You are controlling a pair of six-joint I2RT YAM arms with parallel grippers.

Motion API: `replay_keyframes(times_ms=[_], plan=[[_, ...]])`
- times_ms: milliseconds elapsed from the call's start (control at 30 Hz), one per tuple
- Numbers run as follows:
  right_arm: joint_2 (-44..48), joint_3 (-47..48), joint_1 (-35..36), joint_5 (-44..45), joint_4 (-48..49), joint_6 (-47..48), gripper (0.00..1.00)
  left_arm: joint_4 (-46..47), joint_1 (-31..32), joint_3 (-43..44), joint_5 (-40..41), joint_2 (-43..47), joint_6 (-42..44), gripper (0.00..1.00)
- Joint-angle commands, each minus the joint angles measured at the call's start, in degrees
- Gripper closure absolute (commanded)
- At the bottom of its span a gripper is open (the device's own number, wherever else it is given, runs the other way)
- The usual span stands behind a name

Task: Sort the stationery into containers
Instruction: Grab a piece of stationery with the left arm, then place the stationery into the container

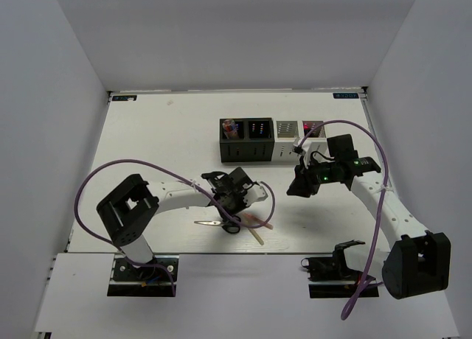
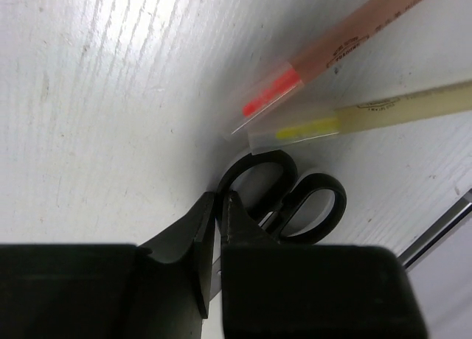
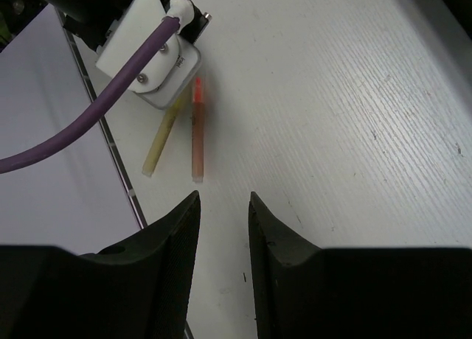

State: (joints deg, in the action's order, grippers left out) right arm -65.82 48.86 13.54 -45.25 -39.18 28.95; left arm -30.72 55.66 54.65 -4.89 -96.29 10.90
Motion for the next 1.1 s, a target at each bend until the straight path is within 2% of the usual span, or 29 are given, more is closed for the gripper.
replay_keyframes(times_ms=[0, 33, 67, 100, 133, 233, 300, 333, 367, 400, 500, 567, 600, 633, 900, 1033, 1067], plan=[[1.22, 0.27, -0.27, -2.03, -0.90, 0.67, 0.64, 1.98, -1.33, -2.45, 0.75, -4.88, 0.00, 1.00], [1.40, 0.18, -0.27, -2.03, -0.99, 0.76, 0.64, 1.81, -1.69, -1.40, 0.75, -4.44, 0.35, 1.00], [1.31, 0.18, -0.27, -1.94, -0.90, 0.76, 0.59, 0.67, -2.22, -1.13, 0.75, -3.30, 0.53, 1.00], [1.40, 0.18, -0.27, -2.03, -0.99, 0.76, 0.53, 0.23, -2.57, -0.69, 0.75, -2.68, 0.44, 1.00], [1.31, 0.18, -0.27, -2.03, -0.99, 0.67, 0.42, 0.05, -3.88, 0.70, 0.41, -0.06, 0.27, 1.00], [1.66, 0.18, -0.27, -1.86, -0.99, 1.20, 0.40, -0.57, -5.64, 3.25, -0.81, 4.33, -1.04, 1.00], [2.01, 0.01, -0.27, -1.68, -1.16, 2.07, 0.59, -1.01, -6.35, 5.62, -2.14, 5.67, -2.01, 1.00], [2.01, 0.01, -0.27, -1.59, -1.16, 2.08, 0.73, -1.01, -6.44, 7.38, -1.97, 7.33, -2.37, 1.00], [2.10, 0.01, -0.36, -0.81, -0.73, 1.81, 1.00, -0.83, -6.35, 8.96, -1.71, 7.78, -2.89, 1.00], [2.19, -0.08, -0.27, -0.45, -0.55, 1.73, 1.00, 0.30, -6.27, 9.68, -1.62, 8.39, -4.12, 1.00], [2.45, -0.52, -0.01, 2.27, 1.55, -0.03, 1.00, 5.03, -6.61, 11.97, -1.35, 11.03, -7.45, 1.00], [2.98, -0.96, -0.09, 4.02, 2.52, -0.91, 0.87, 10.74, -6.97, 13.01, -1.27, 11.39, -10.09, 1.00], [3.15, -0.87, -0.27, 4.38, 2.70, -1.09, 0.74, 12.16, -7.49, 13.37, -1.27, 11.82, -12.71, 1.00], [3.42, -0.96, -0.27, 4.65, 3.05, -1.18, 0.71, 14.96, -8.36, 14.07, -1.53, 11.91, -13.79, 1.00], [4.56, -1.23, -0.44, 4.65, 3.23, -1.70, 0.71, 28.16, -14.34, 23.64, -4.87, 6.57, -25.13, 1.00], [5.26, -1.31, -0.18, 5.52, 2.62, -0.74, 0.71, 36.07, -16.98, 27.34, -6.28, 1.64, -30.48, 1.00], [5.61, -1.31, -0.27, 5.53, 3.31, -0.74, 0.71, 40.52, -17.42, 28.39, -6.80, 0.76, -31.45, 1.00]])
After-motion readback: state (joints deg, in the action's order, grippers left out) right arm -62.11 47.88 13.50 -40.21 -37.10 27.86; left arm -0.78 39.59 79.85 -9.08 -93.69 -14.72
